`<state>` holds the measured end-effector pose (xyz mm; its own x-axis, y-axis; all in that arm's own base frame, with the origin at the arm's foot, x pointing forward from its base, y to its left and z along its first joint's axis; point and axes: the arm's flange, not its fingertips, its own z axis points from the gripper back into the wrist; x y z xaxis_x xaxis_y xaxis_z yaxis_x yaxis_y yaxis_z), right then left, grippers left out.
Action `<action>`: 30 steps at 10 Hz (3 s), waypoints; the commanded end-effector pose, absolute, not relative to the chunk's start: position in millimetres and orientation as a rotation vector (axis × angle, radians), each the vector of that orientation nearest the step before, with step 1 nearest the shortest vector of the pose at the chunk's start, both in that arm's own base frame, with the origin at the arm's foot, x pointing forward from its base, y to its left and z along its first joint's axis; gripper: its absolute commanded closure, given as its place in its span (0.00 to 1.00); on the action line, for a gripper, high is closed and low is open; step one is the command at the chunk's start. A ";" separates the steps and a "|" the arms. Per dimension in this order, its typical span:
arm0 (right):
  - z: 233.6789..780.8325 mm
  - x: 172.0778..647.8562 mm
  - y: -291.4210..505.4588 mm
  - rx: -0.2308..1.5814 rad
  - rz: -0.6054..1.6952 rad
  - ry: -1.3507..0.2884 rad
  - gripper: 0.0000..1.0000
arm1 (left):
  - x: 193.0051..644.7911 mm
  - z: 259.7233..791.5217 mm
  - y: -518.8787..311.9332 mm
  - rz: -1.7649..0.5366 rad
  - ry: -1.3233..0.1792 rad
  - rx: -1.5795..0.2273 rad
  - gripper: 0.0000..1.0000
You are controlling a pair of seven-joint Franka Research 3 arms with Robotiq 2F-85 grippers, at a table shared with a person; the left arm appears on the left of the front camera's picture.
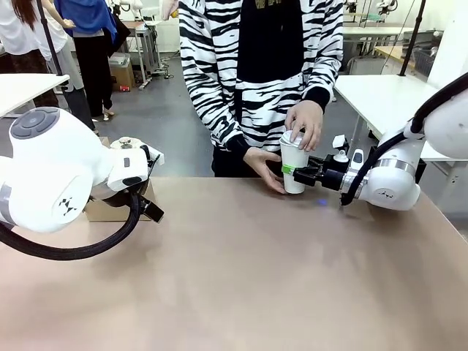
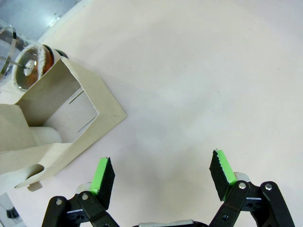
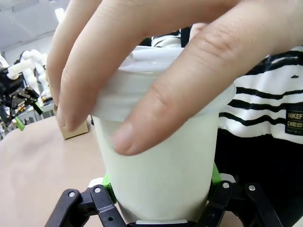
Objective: Pour a drink into a cup and package it in a carrier.
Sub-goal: When a person places the Paper Cup Lid on the 600 ml Paper Cup , lift the 600 ml Paper Cup.
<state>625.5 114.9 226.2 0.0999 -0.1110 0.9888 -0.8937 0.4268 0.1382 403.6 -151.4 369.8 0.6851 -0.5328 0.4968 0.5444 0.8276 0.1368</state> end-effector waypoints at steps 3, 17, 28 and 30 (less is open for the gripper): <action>232.2 625.1 115.7 0.988 0.744 -1.352 0.20 | 403.4 370.3 -151.5 -0.604 -0.550 -0.025 0.00; 232.2 625.1 115.7 0.988 0.744 -1.352 0.20 | 403.4 370.3 -151.5 -0.604 -0.550 -0.025 0.00; 225.5 625.0 114.2 0.983 0.747 -1.355 0.19 | 403.4 370.3 -151.5 -0.604 -0.550 -0.025 0.00; 301.4 612.2 93.3 0.974 0.755 -1.353 0.19 | 403.4 370.3 -151.5 -0.604 -0.550 -0.025 0.00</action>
<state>626.1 104.5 256.8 0.0874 -0.1099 0.9901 -0.8922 0.4334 0.1268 403.7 -151.5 369.9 0.6850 -0.5327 0.4970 0.5443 0.8277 0.1368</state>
